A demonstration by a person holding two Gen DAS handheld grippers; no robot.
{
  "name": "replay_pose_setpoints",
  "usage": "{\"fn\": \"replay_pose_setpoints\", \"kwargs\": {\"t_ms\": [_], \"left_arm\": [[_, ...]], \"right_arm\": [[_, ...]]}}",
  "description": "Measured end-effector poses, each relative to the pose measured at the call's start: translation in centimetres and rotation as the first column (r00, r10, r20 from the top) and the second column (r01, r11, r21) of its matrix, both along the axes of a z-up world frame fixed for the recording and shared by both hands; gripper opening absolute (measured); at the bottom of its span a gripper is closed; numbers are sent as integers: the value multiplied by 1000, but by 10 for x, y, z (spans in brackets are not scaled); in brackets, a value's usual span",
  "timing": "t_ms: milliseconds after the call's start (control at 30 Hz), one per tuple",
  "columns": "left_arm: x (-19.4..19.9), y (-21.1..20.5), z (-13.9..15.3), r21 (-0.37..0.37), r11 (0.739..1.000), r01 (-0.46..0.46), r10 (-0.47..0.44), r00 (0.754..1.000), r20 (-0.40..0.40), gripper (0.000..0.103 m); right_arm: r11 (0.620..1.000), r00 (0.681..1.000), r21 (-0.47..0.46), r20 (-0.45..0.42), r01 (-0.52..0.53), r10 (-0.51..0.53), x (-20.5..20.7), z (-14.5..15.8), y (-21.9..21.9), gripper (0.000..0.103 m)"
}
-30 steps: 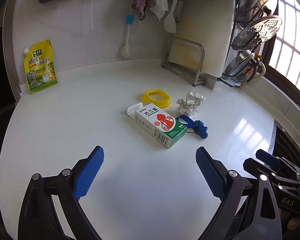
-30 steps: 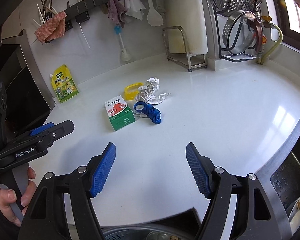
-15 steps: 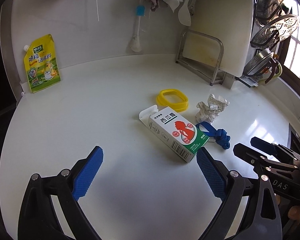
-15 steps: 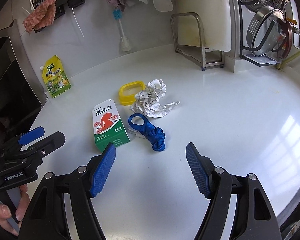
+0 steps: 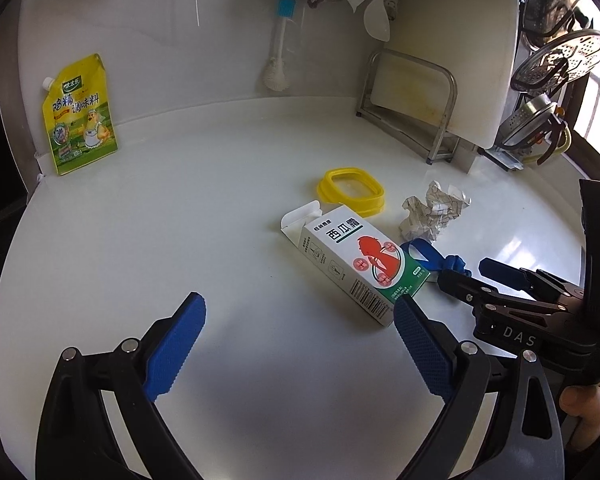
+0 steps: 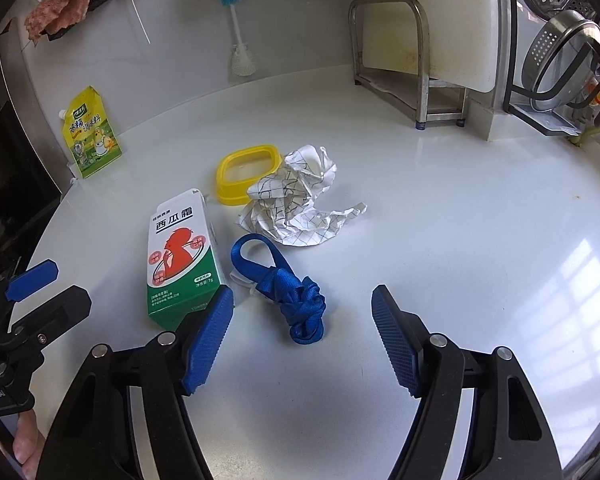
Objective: Collect trash
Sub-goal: 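Grasp the blue strap with the right tool while the left tool grasps the green carton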
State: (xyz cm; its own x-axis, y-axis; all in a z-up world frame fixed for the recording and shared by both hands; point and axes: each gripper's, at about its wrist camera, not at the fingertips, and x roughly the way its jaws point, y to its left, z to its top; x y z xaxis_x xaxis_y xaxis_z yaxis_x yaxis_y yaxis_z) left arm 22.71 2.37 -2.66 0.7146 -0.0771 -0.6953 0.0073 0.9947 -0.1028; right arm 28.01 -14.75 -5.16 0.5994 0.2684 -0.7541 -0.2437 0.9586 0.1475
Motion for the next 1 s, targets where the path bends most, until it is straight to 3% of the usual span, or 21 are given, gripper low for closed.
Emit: {"fn": "replay_pose_setpoints", "kwargs": {"t_ms": [67,133,367,700,1000], "left_arm": [[2,-1,-1,-1,1000,1,-1,1000,-5,93],[3,-2,-1,-3,1000,2,-2,1000,-9,93],[8,-16,-2,13,1000,5,-5,1000,-17,93],[23,-51,-4,34,999,17,-15,999,-36,95],[53,-65,-19,3,1000,-31,31,991,-127,95]], "right_arm": [[1000,1000,0,-1,-10,10,2,-1,2,67],[1000,1000,-7,-10,-23,23,5,-3,5,59],[999,999,11,-13,-36,36,7,-4,2,23],[994,999,105,29,31,-34,-8,16,-35,20],[985,995,150,44,81,-89,-18,25,-63,20]]}}
